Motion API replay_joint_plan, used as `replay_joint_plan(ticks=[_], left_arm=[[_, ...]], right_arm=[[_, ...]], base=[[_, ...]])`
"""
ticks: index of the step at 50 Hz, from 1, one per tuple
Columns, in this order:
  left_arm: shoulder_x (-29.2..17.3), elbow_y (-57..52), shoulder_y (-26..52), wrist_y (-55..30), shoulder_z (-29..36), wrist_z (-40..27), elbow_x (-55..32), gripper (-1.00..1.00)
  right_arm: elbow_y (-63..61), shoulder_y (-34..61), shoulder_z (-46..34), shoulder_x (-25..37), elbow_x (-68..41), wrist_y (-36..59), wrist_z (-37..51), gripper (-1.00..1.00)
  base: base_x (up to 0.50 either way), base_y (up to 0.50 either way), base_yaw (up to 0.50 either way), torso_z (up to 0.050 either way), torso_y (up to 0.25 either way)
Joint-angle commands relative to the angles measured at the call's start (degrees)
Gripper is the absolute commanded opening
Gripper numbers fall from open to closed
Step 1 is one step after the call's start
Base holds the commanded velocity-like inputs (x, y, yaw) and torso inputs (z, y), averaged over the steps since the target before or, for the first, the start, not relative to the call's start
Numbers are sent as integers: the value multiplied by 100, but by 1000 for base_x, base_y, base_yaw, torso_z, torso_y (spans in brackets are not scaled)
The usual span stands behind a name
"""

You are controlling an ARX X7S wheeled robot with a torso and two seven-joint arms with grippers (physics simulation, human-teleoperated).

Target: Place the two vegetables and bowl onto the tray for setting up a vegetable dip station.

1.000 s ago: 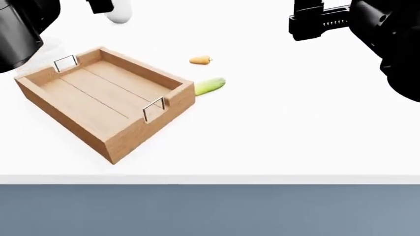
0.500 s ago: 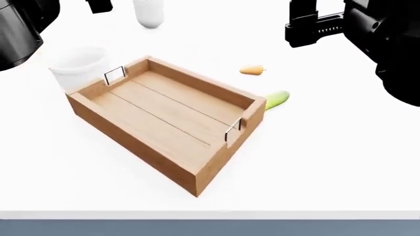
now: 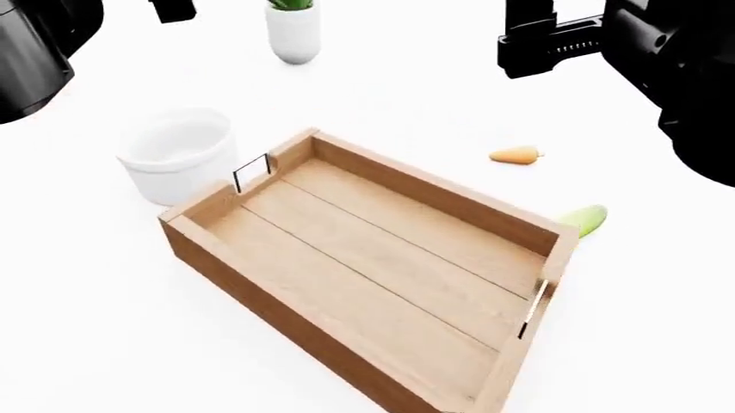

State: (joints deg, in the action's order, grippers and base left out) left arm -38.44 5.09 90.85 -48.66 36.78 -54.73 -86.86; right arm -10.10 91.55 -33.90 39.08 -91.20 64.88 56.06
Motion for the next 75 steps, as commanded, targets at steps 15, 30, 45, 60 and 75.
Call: replay_joint_plan(ticks=[15,30,45,60,75], left_arm=[[28,17,4,-1,28,16,11,100],[40,69,-17,-1,61,38,43,100],[23,65,-5,-15,50,13,15,100],[-3,254,-37,-56,27,-61,-85,100],[189,855,-240,-107,169,-70,-138,100]], right_arm=[[123,121,9,72,-188,50,372,100],[248,-41,-13,163,-393,40,583,100],[1224,45,-399,-11,-1138,410,1527,100],[2162,457,-571,-121,-566,678,-175,100],[4050,853,-1390,-727,695,540,-1987,100]], base=[[30,0,0,0,1],[154,0,0,0,0],[0,0,0,0,1],[0,0,0,0,0],[0,0,0,0,0]])
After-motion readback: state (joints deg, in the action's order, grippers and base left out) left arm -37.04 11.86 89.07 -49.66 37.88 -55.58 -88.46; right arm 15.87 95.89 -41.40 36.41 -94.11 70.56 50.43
